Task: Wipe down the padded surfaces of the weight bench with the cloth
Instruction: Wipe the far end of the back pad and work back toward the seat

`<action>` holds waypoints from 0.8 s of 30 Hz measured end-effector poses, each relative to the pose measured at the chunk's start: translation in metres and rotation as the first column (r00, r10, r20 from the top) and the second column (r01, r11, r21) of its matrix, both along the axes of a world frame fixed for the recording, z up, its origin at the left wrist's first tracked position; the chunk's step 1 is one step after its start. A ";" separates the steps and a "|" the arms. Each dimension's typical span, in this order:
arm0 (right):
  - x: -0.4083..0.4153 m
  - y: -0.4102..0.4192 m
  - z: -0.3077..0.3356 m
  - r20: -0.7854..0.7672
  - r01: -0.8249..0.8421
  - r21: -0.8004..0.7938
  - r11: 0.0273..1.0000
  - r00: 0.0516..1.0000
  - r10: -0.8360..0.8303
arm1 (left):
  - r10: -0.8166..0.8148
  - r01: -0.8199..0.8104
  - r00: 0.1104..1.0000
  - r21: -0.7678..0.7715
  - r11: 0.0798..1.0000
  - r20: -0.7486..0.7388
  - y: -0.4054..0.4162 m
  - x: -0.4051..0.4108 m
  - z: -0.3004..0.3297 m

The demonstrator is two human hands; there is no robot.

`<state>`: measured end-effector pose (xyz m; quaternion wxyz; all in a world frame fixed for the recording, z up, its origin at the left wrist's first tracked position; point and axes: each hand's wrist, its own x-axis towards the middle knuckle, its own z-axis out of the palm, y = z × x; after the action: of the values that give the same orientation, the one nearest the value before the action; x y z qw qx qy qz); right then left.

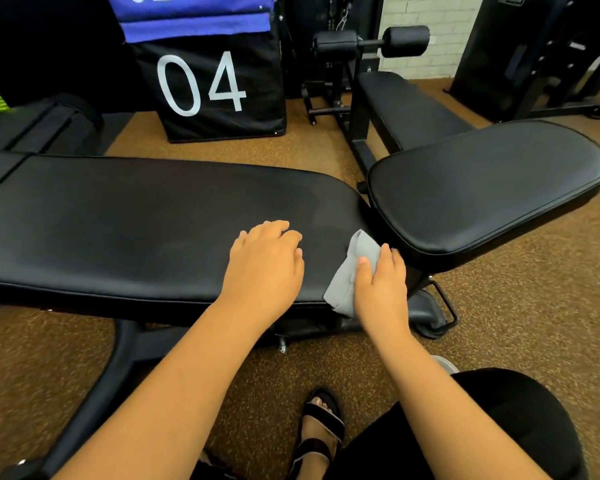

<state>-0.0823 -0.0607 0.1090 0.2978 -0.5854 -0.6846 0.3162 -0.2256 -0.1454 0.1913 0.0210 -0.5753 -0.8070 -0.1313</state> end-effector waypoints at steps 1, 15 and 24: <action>0.002 0.003 0.000 -0.025 0.000 -0.015 1.000 1.000 -0.001 | 0.000 0.000 1.000 -0.001 1.000 -0.004 0.001 0.000 0.000; -0.039 0.033 0.033 0.562 -0.601 0.029 0.799 0.671 0.484 | 0.106 -0.105 0.989 0.013 0.994 -0.102 -0.008 -0.027 0.000; -0.059 0.060 0.038 0.596 -0.596 -0.009 0.803 0.642 0.483 | 0.137 -0.144 0.982 -0.045 0.989 -0.133 -0.002 -0.042 0.003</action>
<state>-0.1412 -0.0011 0.1470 0.0240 -0.3892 -0.9111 0.1340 -0.2675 -0.1471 0.1946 0.0667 -0.5248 -0.8458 -0.0698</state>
